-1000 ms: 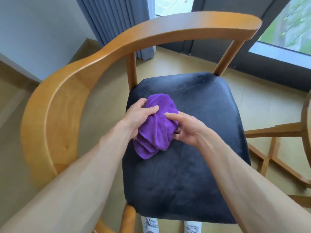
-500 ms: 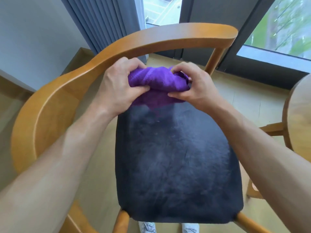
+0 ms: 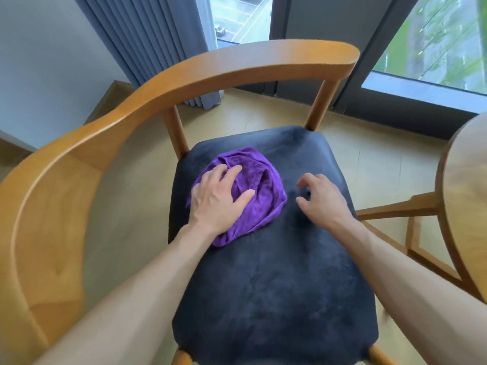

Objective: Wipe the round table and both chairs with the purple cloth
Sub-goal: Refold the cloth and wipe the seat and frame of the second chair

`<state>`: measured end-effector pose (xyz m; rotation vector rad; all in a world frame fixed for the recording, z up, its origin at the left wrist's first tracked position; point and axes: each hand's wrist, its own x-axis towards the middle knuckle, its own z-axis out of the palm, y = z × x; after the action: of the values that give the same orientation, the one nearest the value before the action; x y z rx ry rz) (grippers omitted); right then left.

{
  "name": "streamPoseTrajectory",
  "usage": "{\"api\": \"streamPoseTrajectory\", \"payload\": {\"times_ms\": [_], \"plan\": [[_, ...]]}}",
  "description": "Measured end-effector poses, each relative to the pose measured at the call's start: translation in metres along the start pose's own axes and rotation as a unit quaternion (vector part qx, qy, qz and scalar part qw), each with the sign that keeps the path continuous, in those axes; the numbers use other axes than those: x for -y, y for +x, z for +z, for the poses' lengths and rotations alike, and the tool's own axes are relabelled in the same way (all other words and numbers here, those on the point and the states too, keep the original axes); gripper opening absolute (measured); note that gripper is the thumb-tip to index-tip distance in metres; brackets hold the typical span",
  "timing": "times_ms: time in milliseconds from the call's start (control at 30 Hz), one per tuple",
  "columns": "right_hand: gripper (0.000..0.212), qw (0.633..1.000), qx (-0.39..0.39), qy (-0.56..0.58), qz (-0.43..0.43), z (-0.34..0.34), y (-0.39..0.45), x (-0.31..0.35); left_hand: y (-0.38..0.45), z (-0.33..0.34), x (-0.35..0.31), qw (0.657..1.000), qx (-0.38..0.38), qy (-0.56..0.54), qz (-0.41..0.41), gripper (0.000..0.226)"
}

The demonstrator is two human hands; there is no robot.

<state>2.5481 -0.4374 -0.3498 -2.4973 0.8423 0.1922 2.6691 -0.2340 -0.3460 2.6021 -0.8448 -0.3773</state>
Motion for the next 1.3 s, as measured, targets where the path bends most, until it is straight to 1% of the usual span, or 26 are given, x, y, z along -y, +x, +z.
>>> {"api": "streamPoseTrajectory", "payload": {"times_ms": [67, 133, 200, 267, 333, 400, 467, 533, 600, 633, 667, 733, 800, 833, 867, 900, 933, 967, 1000, 1033, 1067, 1100, 1133, 1200, 1233, 1300], "plan": [[0.037, 1.0, 0.0, -0.01, -0.002, 0.004, 0.0, 0.0, 0.013, 0.026, -0.015, 0.997, 0.051, 0.057, -0.017, 0.082], [0.041, 0.999, -0.012, -0.032, -0.008, 0.006, 0.002, -0.002, 0.019, 0.055, -0.026, 0.989, 0.076, 0.125, -0.006, 0.086], [0.041, 0.998, -0.017, -0.066, -0.016, 0.01, 0.001, -0.003, 0.02, 0.07, -0.023, 0.982, 0.052, 0.183, 0.017, 0.079], [0.039, 0.995, -0.018, -0.095, -0.02, 0.015, 0.0, -0.004, 0.031, 0.066, -0.011, 0.971, 0.008, 0.228, 0.066, 0.068], [0.031, 0.992, -0.019, -0.121, -0.02, 0.016, 0.001, -0.002, 0.052, 0.056, -0.002, 0.965, -0.025, 0.247, 0.086, 0.061], [0.018, 0.989, -0.018, -0.145, -0.02, 0.014, 0.009, 0.005, 0.072, 0.053, -0.006, 0.968, -0.04, 0.244, 0.038, 0.057], [0.015, 0.991, -0.022, -0.129, -0.015, 0.01, 0.019, 0.009, 0.086, 0.058, -0.021, 0.975, -0.049, 0.213, -0.04, 0.061], [0.021, 0.997, -0.042, -0.062, 0.003, 0.006, 0.029, 0.006, 0.094, 0.067, -0.044, 0.973, -0.073, 0.181, -0.125, 0.065], [0.029, 0.996, -0.069, 0.026, 0.05, 0.0, 0.035, 0.0, 0.098, 0.077, -0.075, 0.973, -0.094, 0.149, -0.152, 0.065], [0.033, 0.992, -0.081, 0.064, 0.067, -0.002, 0.038, -0.006, 0.095, 0.082, -0.092, 0.978, -0.085, 0.141, -0.127, 0.064], [0.035, 0.987, -0.095, 0.098, 0.081, -0.003, 0.039, -0.011, 0.088, 0.089, -0.108, 0.984, -0.068, 0.146, -0.074, 0.064], [0.037, 0.977, -0.128, 0.132, 0.105, -0.005, 0.041, -0.023, 0.06, 0.104, -0.123, 0.98, -0.017, 0.176, 0.09, 0.068], [0.04, 0.974, -0.144, 0.118, 0.125, -0.006, 0.039, -0.033, 0.047, 0.098, -0.107, 0.953, 0.023, 0.188, 0.235, 0.076], [0.041, 0.977, -0.14, 0.104, 0.124, -0.005, 0.037, -0.035, 0.052, 0.087, -0.09, 0.936, 0.017, 0.193, 0.294, 0.075], [0.042, 0.98, -0.133, 0.092, 0.116, -0.004, 0.034, -0.036, 0.063, 0.073, -0.07, 0.919, 0.007, 0.219, 0.329, 0.073], [0.042, 0.983, -0.124, 0.082, 0.105, -0.002, 0.033, -0.037, 0.077, 0.061, -0.049, 0.915, -0.002, 0.254, 0.315, 0.071], [0.042, 0.986, -0.114, 0.077, 0.099, -0.002, 0.033, -0.04, 0.095, 0.049, -0.028, 0.929, -0.014, 0.275, 0.247, 0.071], [0.041, 0.987, -0.105, 0.077, 0.096, -0.004, 0.033, -0.043, 0.112, 0.038, -0.01, 0.954, -0.024, 0.265, 0.135, 0.068], [0.04, 0.988, -0.094, 0.082, 0.093, -0.008, 0.035, -0.048, 0.126, 0.029, 0.001, 0.974, -0.045, 0.22, 0.0, 0.062], [0.039, 0.989, -0.08, 0.092, 0.087, -0.012, 0.037, -0.053, 0.137, 0.025, 0.003, 0.976, -0.065, 0.165, -0.125, 0.055], [0.039, 0.989, -0.064, 0.108, 0.081, -0.017, 0.039, -0.056, 0.145, 0.026, -0.006, 0.967, -0.079, 0.121, -0.211, 0.05], [0.039, 0.987, -0.048, 0.131, 0.079, -0.022, 0.04, -0.06, 0.149, 0.034, -0.024, 0.962, -0.079, 0.102, -0.239, 0.048], [0.04, 0.982, -0.033, 0.168, 0.082, -0.028, 0.041, -0.065, 0.15, 0.047, -0.051, 0.968, -0.074, 0.095, -0.22, 0.049], [0.041, 0.96, -0.022, 0.262, 0.1, -0.034, 0.041, -0.068, 0.136, 0.076, -0.114, 0.987, -0.055, 0.098, -0.112, 0.055], [0.04, 0.952, -0.036, 0.281, 0.112, -0.035, 0.041, -0.068, 0.121, 0.092, -0.144, 0.992, -0.041, 0.106, -0.053, 0.058], [0.041, 0.954, -0.086, 0.249, 0.145, -0.037, 0.039, -0.07, 0.08, 0.122, -0.189, 0.99, -0.019, 0.131, 0.053, 0.065]]}}
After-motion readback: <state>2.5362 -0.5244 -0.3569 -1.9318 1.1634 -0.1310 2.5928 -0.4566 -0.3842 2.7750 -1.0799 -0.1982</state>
